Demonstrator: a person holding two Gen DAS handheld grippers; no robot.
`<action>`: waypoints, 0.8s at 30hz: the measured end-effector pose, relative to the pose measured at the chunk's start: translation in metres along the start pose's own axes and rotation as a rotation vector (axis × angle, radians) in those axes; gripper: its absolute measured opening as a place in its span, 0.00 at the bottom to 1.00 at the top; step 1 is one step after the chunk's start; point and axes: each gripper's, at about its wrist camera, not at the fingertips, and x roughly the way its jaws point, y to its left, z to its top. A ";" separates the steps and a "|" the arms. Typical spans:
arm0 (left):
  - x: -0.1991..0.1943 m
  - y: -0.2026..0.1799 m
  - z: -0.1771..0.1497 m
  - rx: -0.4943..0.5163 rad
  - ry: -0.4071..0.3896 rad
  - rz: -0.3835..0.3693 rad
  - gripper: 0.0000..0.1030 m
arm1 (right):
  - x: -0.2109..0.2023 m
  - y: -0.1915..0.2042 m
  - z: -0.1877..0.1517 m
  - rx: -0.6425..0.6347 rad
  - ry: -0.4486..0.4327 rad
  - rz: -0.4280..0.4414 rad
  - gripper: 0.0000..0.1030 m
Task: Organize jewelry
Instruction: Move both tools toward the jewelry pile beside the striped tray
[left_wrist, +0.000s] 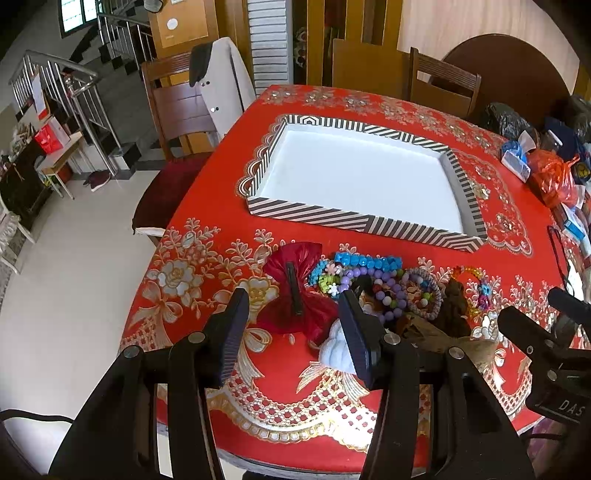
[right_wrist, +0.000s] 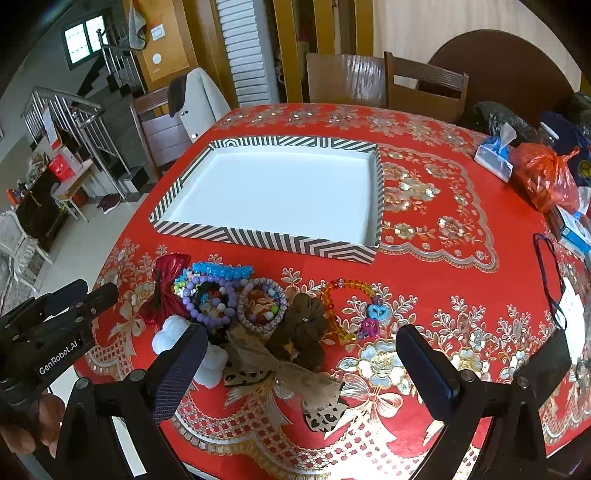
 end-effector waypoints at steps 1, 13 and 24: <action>0.000 0.000 0.000 0.000 0.001 0.000 0.49 | 0.000 0.000 0.000 0.001 0.001 0.001 0.99; 0.001 -0.001 -0.003 0.010 0.002 -0.008 0.49 | 0.005 -0.005 -0.004 0.007 0.025 0.034 0.99; 0.006 0.010 -0.014 -0.050 0.061 -0.083 0.49 | 0.007 -0.019 -0.014 0.014 0.049 0.054 0.99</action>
